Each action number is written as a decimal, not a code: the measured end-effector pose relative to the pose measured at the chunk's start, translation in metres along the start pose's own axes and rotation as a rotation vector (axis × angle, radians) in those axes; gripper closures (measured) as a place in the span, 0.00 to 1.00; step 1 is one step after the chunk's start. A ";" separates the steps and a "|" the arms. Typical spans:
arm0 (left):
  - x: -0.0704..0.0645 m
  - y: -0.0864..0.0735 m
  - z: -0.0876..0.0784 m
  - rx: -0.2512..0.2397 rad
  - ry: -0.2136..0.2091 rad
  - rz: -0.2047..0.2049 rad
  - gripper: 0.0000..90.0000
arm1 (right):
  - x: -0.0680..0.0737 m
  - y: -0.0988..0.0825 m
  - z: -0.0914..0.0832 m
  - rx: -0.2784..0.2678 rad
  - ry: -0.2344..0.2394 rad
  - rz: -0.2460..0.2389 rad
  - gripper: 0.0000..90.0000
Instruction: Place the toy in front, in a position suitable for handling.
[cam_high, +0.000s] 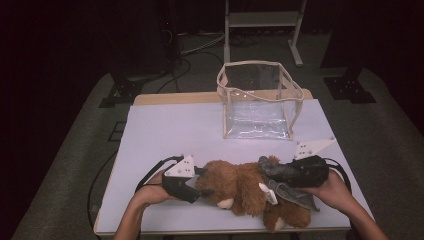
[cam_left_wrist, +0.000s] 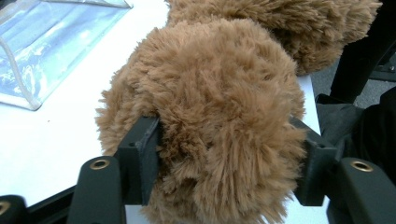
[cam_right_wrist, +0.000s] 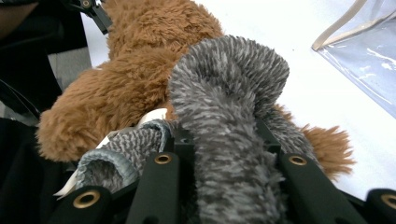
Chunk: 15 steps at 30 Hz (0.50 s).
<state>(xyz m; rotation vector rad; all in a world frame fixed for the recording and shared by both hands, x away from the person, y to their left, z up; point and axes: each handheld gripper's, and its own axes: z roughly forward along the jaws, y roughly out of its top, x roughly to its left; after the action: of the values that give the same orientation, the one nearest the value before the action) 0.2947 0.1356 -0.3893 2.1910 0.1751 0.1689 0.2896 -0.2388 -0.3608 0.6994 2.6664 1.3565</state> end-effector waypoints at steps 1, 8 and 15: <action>0.000 0.001 -0.001 0.003 0.005 -0.001 0.37 | 0.000 -0.001 0.001 -0.003 0.001 0.001 0.77; 0.005 0.018 0.002 -0.038 0.020 0.006 0.26 | 0.001 0.009 0.014 0.010 0.010 -0.024 0.77; 0.009 0.022 0.017 0.006 0.040 0.021 0.32 | 0.006 0.028 0.033 0.001 0.039 -0.070 0.77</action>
<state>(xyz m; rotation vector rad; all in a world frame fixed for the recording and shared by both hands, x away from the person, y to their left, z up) 0.3077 0.1112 -0.3807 2.1966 0.1753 0.2250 0.3027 -0.1977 -0.3582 0.5798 2.6948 1.3650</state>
